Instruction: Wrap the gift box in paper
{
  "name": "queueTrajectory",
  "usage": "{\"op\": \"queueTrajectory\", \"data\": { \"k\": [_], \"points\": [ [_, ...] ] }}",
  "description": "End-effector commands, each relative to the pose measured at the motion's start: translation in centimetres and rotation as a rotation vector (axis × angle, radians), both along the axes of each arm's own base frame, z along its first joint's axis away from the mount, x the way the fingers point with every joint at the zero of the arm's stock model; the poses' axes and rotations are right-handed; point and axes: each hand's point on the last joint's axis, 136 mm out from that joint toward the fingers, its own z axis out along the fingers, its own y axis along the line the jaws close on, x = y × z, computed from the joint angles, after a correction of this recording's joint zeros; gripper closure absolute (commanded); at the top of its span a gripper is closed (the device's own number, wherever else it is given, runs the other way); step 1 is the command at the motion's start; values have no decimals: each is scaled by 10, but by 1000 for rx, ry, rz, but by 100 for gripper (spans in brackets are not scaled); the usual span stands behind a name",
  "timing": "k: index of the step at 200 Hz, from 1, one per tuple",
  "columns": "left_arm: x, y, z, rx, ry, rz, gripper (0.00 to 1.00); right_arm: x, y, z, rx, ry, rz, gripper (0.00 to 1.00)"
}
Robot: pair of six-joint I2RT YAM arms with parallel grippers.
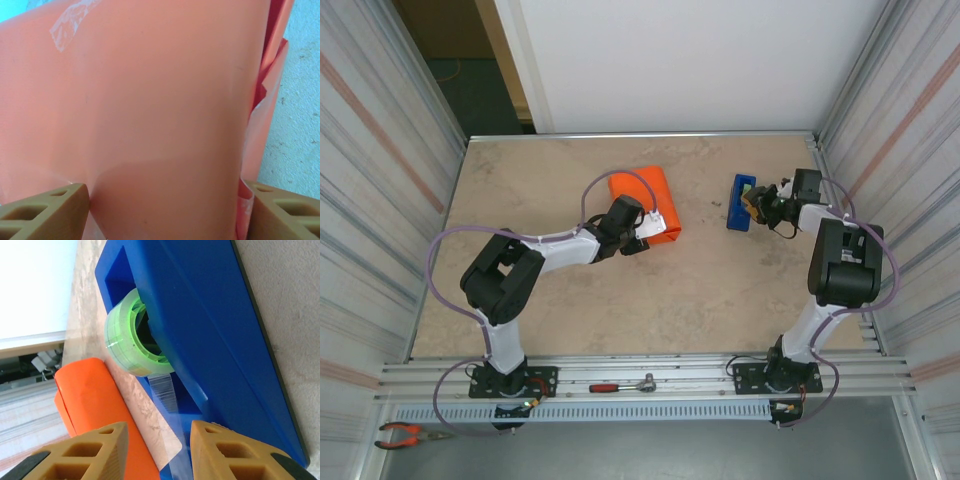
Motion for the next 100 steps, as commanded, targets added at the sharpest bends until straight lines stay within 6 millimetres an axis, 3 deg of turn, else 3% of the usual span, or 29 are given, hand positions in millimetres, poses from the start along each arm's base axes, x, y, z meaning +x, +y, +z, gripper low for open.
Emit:
{"op": "queueTrajectory", "data": {
  "k": [1,56,100],
  "points": [
    [-7,13,-26,45,95,21,25,4,2,1,-13,-25,32,62],
    [-8,13,-28,48,100,19,25,-4,-1,-7,-4,-10,19,64],
    [-7,13,-27,47,100,21,25,-6,-2,-11,13,-9,14,74]
  ]
}}
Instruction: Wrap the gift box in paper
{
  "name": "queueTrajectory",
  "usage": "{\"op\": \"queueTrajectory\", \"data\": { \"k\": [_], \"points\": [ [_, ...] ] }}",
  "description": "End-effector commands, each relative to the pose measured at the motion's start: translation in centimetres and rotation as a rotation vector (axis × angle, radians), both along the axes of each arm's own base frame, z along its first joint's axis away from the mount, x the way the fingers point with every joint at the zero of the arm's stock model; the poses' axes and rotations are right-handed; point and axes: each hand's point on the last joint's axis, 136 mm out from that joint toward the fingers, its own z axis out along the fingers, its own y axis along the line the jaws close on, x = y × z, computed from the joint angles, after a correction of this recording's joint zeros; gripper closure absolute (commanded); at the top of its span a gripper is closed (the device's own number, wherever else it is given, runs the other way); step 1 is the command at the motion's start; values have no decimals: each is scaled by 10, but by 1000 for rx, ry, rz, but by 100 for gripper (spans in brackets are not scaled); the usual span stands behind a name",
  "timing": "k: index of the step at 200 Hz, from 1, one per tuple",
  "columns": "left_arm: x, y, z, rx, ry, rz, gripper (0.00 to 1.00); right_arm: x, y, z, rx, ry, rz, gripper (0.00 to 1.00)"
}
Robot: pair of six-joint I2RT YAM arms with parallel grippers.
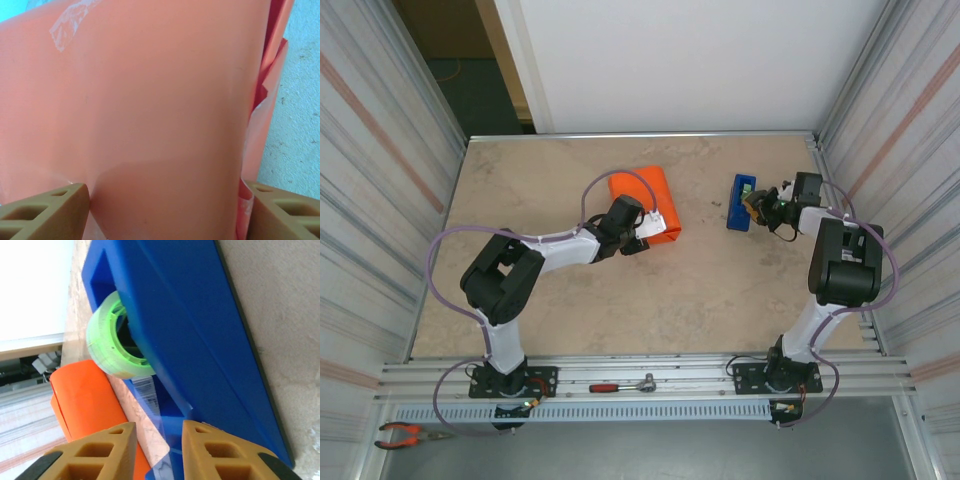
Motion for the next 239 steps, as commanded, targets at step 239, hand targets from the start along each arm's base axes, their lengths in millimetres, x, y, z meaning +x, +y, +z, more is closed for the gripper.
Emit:
{"op": "queueTrajectory", "data": {
  "k": [239],
  "points": [
    [-8,13,-29,54,102,20,25,-29,24,62,96,-159,31,100]
  ]
}}
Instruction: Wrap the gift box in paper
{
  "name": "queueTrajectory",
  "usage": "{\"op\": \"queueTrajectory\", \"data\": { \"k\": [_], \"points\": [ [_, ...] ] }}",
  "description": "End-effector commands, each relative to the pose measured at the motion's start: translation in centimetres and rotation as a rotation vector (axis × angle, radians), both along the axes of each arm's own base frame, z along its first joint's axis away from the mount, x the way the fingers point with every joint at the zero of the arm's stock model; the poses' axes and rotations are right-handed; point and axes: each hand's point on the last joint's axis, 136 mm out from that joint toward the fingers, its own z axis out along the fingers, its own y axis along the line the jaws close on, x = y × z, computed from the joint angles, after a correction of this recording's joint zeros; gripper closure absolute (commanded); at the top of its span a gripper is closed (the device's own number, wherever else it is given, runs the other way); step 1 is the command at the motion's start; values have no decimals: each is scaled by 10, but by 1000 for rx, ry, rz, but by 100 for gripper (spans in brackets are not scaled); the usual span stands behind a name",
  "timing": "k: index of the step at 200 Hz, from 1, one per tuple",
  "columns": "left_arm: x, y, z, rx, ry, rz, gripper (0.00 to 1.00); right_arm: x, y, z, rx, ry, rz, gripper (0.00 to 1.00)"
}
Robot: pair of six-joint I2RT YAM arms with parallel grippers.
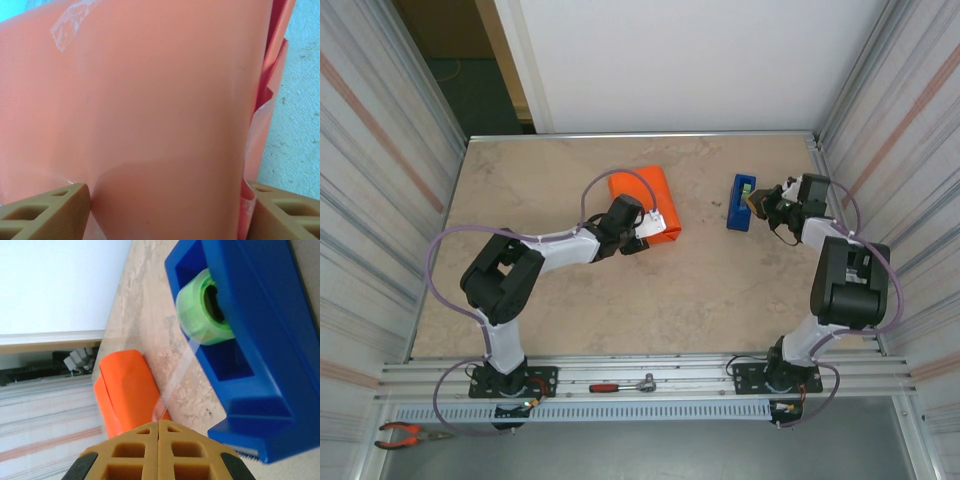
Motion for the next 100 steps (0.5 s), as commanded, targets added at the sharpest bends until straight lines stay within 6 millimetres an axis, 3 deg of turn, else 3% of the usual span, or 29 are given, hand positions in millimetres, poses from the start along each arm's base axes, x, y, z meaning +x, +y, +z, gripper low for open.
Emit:
{"op": "queueTrajectory", "data": {
  "k": [1,100],
  "points": [
    [-9,12,-29,53,100,17,25,-14,13,13,33,-14,37,100],
    [-10,13,-29,52,106,19,25,-53,18,-33,0,88,3,100]
  ]
}}
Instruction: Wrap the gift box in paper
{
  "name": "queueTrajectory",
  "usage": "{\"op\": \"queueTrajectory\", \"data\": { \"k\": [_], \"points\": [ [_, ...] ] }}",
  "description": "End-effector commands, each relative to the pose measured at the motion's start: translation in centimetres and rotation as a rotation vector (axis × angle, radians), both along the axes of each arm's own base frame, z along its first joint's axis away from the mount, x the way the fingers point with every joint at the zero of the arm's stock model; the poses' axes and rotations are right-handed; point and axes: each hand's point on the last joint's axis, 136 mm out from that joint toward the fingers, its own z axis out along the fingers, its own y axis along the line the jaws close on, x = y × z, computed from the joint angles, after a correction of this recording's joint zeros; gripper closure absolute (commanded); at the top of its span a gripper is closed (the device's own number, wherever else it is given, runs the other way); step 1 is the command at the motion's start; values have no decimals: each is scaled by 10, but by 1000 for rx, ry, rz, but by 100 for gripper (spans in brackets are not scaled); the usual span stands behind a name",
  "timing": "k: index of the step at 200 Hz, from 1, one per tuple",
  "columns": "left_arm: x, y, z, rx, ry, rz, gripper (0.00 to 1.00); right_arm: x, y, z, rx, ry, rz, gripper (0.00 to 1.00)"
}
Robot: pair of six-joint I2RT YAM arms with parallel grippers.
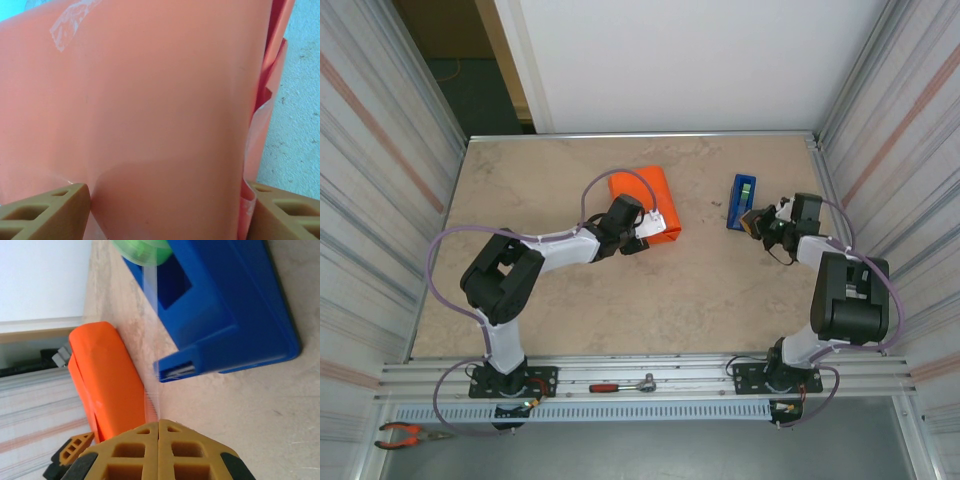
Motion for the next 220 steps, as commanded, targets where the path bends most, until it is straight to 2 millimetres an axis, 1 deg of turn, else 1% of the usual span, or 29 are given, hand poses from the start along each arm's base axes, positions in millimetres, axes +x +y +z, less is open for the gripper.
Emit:
{"op": "queueTrajectory", "data": {
  "k": [1,49,128,169,220],
  "points": [
    [-10,12,-29,49,103,19,25,-9,4,0,6,6,4,100],
    [-10,13,-29,50,104,19,25,-13,-2,-22,-1,47,-21,100],
    [-9,13,-29,53,103,19,25,-11,-5,-40,3,77,-28,100],
    [-9,13,-30,54,105,18,25,-3,-5,-50,14,91,-45,100],
    [-10,12,-30,54,106,17,25,13,7,-67,74,108,-47,100]
  ]
}}
